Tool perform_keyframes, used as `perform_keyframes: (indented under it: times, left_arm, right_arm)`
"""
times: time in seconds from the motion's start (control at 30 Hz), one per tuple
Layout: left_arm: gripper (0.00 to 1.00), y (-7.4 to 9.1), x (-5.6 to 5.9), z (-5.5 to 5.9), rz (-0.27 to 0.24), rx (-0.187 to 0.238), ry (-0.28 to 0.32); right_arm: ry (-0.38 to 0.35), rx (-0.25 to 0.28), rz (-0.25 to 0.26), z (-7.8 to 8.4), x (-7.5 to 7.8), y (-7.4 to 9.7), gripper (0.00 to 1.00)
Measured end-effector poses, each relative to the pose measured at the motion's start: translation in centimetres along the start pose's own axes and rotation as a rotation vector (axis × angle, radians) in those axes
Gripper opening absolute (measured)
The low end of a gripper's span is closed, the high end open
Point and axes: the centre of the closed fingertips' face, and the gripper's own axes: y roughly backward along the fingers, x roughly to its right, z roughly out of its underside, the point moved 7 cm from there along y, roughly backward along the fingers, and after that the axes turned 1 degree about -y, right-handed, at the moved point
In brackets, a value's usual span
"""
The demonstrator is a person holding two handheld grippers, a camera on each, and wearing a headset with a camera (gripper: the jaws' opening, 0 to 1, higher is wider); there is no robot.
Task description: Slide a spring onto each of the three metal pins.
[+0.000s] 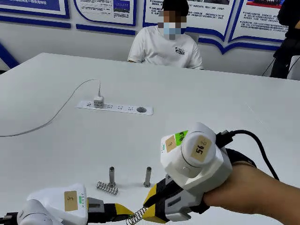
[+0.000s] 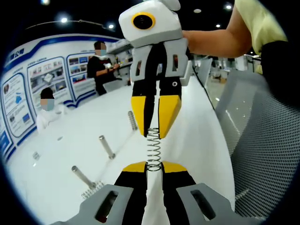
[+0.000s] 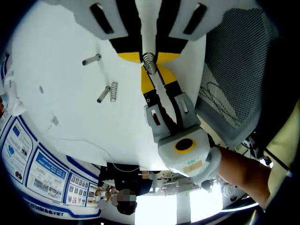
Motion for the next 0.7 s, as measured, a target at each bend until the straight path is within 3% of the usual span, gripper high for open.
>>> perform_keyframes:
  times: [0.4, 0.7]
  left_arm:
    - [0.11, -0.1, -0.2, -0.5, -0.007, 0.025, 0.011]
    - [0.12, -0.3, -0.4, -0.7, -0.007, 0.033, 0.013]
  right_arm:
    - [0.017, 0.089, 0.026, -1.6, 0.0, 0.1, 0.11]
    - [0.021, 0.118, 0.041, -2.0, 0.1, -0.2, 0.11]
